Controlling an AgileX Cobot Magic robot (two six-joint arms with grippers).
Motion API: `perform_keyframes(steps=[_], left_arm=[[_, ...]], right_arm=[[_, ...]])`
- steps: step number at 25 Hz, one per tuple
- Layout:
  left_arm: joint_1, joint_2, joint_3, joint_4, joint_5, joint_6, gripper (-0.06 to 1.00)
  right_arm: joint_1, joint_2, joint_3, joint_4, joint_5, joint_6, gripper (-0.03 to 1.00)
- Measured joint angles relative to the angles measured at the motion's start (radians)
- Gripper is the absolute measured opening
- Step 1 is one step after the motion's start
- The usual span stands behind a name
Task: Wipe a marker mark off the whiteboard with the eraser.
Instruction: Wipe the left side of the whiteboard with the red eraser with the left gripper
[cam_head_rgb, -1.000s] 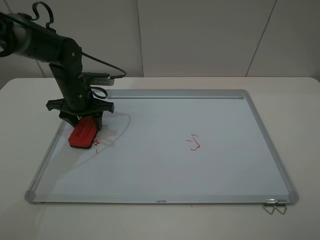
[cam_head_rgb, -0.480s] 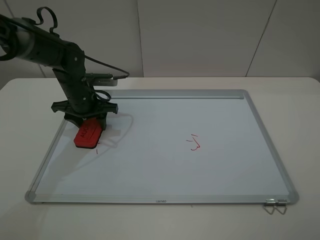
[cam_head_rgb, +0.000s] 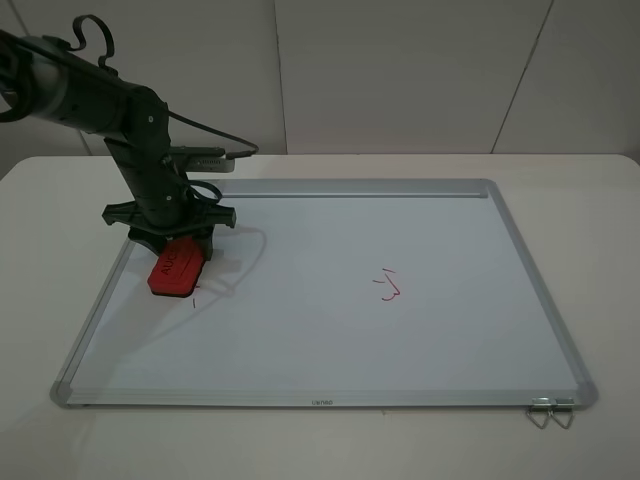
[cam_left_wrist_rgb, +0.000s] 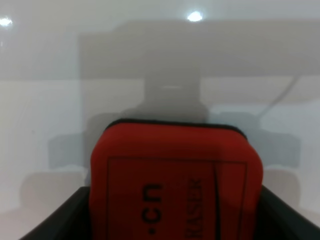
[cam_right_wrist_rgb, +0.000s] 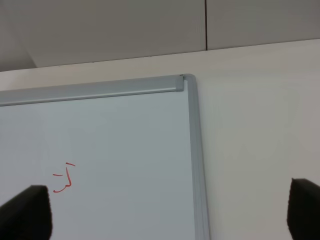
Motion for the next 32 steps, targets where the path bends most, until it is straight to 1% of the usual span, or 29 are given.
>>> perform_keyframes(steps=[5, 9, 18, 26, 32], left_arm=[[-0.004, 0.000, 0.000, -0.008, -0.002, 0.004, 0.59], [-0.021, 0.001, 0.000, -0.022, -0.008, 0.011, 0.59], [-0.101, 0.002, 0.000, -0.025, -0.004, 0.011, 0.59], [-0.187, 0.002, 0.000, -0.062, -0.005, 0.014, 0.59], [-0.202, 0.002, 0.000, -0.071, 0.006, 0.015, 0.59]], right_arm=[[0.000, 0.000, 0.000, 0.000, 0.000, 0.000, 0.83], [0.000, 0.000, 0.000, 0.000, 0.000, 0.000, 0.83], [0.000, 0.000, 0.000, 0.000, 0.000, 0.000, 0.83], [0.000, 0.000, 0.000, 0.000, 0.000, 0.000, 0.83], [0.000, 0.000, 0.000, 0.000, 0.000, 0.000, 0.83]])
